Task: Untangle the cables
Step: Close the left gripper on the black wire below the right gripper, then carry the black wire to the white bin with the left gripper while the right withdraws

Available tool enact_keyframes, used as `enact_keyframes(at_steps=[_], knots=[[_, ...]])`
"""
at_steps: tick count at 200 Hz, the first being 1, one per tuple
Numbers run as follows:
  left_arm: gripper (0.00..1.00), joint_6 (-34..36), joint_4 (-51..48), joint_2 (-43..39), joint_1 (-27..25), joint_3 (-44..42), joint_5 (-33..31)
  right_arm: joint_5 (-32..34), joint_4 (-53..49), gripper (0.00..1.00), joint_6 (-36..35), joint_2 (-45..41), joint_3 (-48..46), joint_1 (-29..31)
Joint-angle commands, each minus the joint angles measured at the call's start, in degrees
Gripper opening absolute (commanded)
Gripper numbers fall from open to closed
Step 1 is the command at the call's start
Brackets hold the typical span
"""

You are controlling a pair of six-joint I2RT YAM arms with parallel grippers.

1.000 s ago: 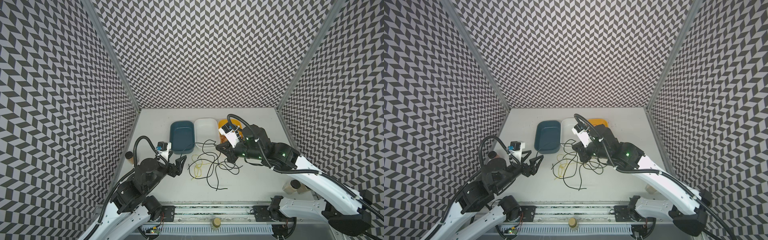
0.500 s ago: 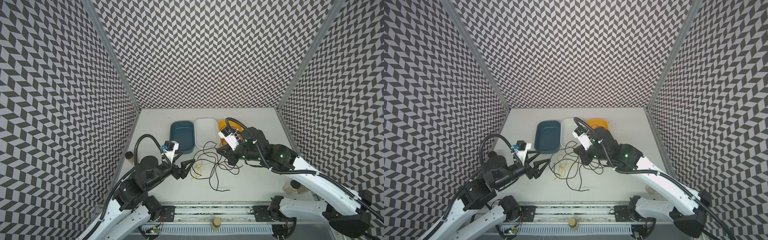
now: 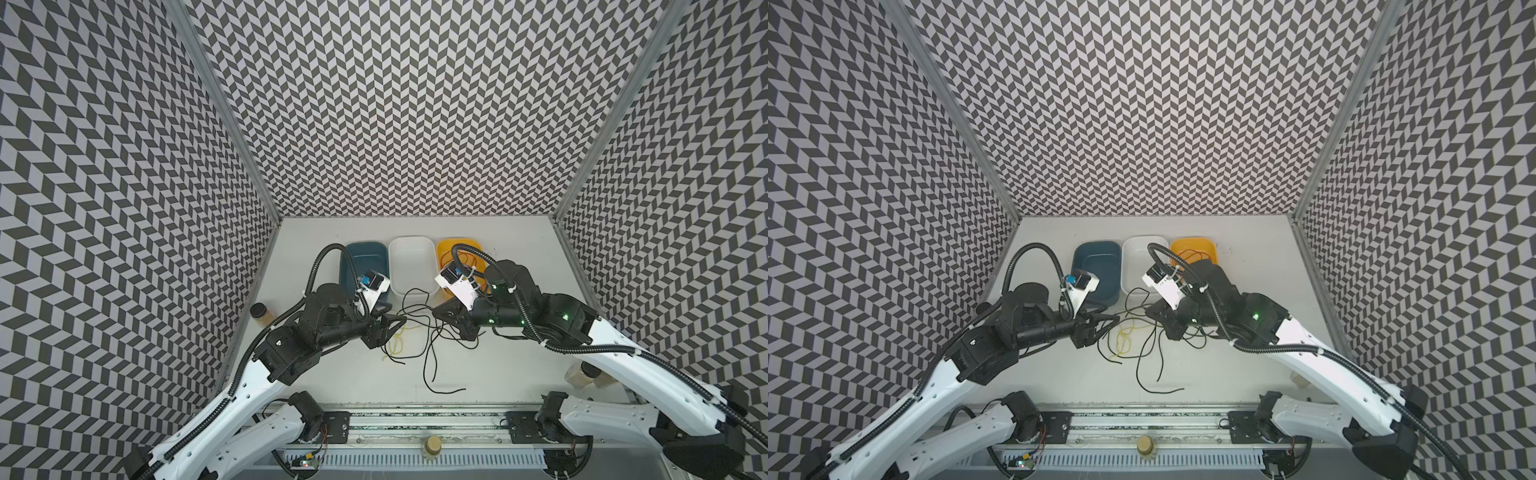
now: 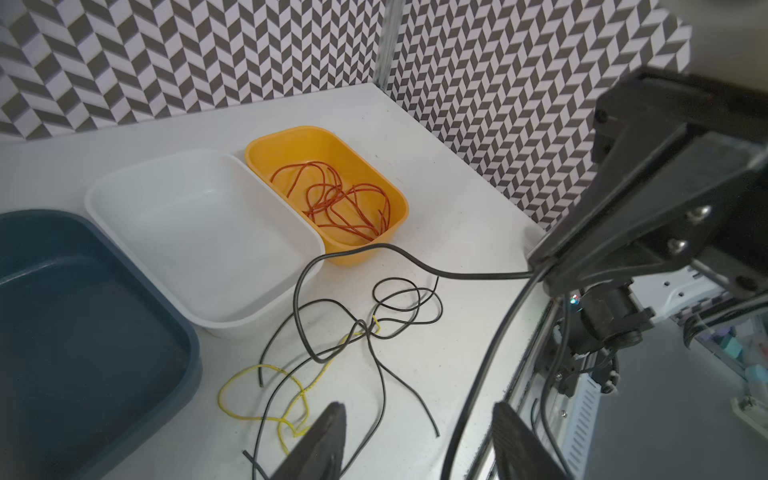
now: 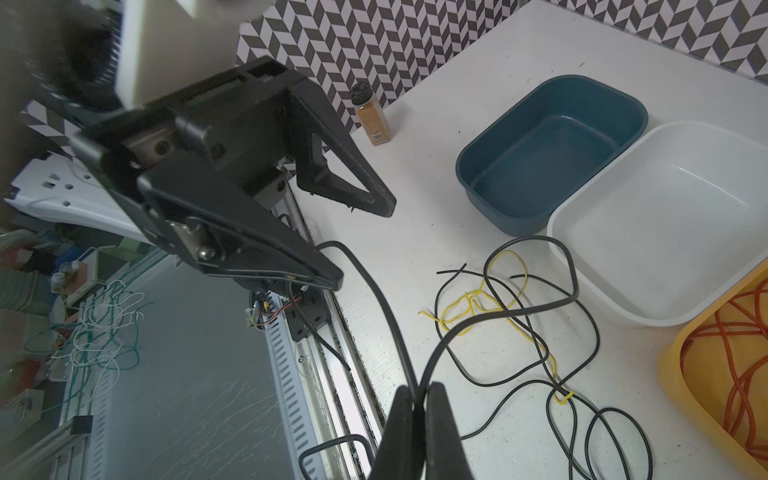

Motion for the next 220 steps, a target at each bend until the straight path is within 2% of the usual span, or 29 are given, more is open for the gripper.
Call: enact_keyframes(at_steps=[1,25,47,70,125,139,151,174,203,220], knots=[[0.43,1.39,-0.2,0.39,-0.02,1.28,3.01,-1.43,3.19,0.0,-1.86,-0.45,-0.73,-0.2],[0.29,1.43,-0.18,1.16,-0.04,1.42,3.89,-1.07,3.9,0.0,-1.86,-0.53,-1.39,-0.2],[0.21,1.39,0.18,1.74,0.06,1.26,4.32,-1.41,4.44,0.0,-1.77,-0.58,-1.77,-0.2],[0.0,1.22,0.36,2.43,0.27,1.64,4.3,-0.41,4.94,0.0,-1.67,-0.42,-2.39,-0.2],[0.0,-1.34,2.42,4.41,0.66,3.83,-4.16,9.11,6.4,0.0,0.56,1.19,-4.42,-1.22],[0.0,-2.76,2.75,6.0,0.66,4.91,-5.43,9.85,7.25,0.0,1.58,2.04,-5.0,-1.92],[0.0,-4.19,3.05,7.4,0.68,5.91,-6.11,9.53,8.3,0.06,2.45,2.83,-5.71,-2.28],[0.0,-6.45,4.18,9.42,0.68,7.38,-7.6,8.76,9.36,0.1,3.21,4.67,-6.53,-2.4],[0.0,-7.25,4.54,10.2,0.67,9.35,-11.62,9.87,9.42,0.3,3.86,5.46,-7.4,-2.64],[0.0,-6.57,4.26,10.66,0.86,10.71,-12.84,10.93,9.34,0.35,4.13,4.44,-8.18,-2.83]])
